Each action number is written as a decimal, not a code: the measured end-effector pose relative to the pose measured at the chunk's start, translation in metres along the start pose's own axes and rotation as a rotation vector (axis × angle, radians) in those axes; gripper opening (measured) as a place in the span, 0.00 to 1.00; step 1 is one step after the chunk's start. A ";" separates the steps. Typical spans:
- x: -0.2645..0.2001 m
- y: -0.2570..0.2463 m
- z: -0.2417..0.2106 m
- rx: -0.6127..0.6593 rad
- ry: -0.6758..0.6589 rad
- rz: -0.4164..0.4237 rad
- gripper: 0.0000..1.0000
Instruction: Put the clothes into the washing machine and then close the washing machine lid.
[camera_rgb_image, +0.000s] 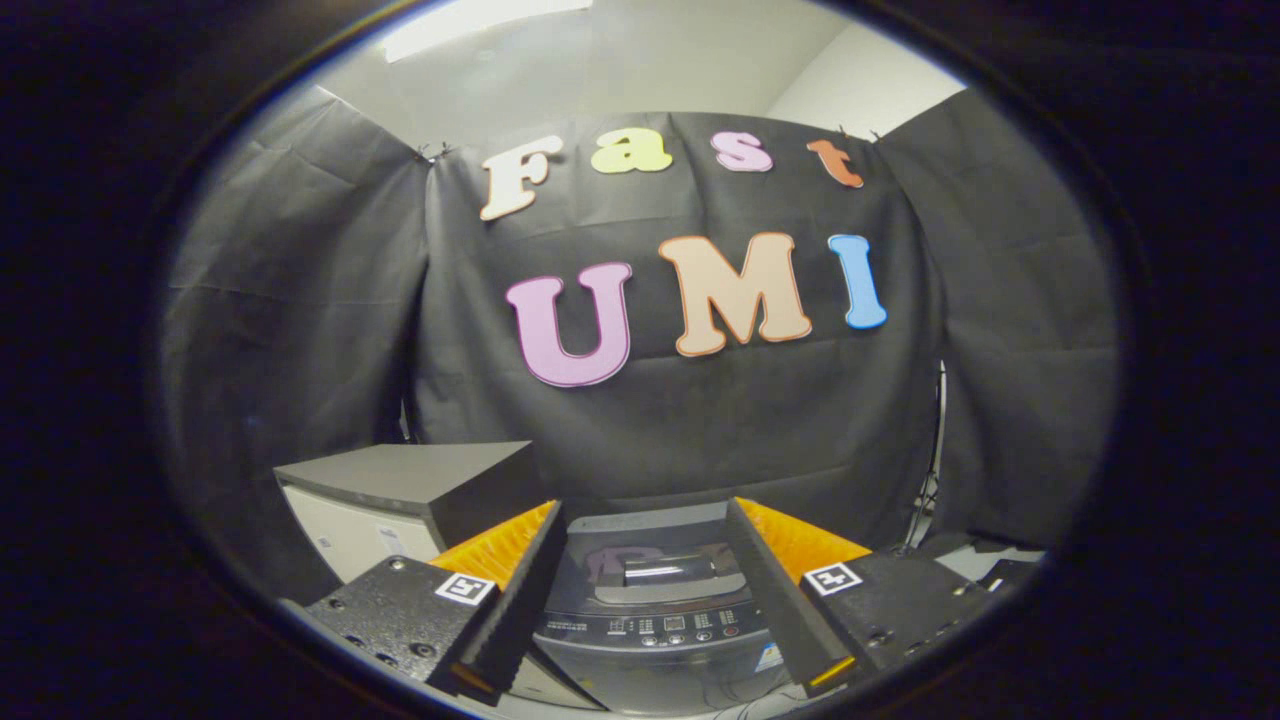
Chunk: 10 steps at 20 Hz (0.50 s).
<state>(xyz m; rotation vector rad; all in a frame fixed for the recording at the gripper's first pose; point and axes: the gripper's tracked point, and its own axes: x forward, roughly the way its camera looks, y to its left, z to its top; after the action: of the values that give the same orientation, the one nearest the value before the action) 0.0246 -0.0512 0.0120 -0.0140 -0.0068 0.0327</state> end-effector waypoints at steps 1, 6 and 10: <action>-0.008 0.002 -0.001 -0.005 -0.005 0.008 0.97; -0.035 -0.005 -0.009 -0.027 -0.052 -0.003 0.97; -0.042 -0.009 -0.025 -0.007 -0.047 -0.020 0.97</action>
<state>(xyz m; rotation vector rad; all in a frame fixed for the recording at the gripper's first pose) -0.0172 -0.0616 -0.0131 -0.0197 -0.0537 0.0130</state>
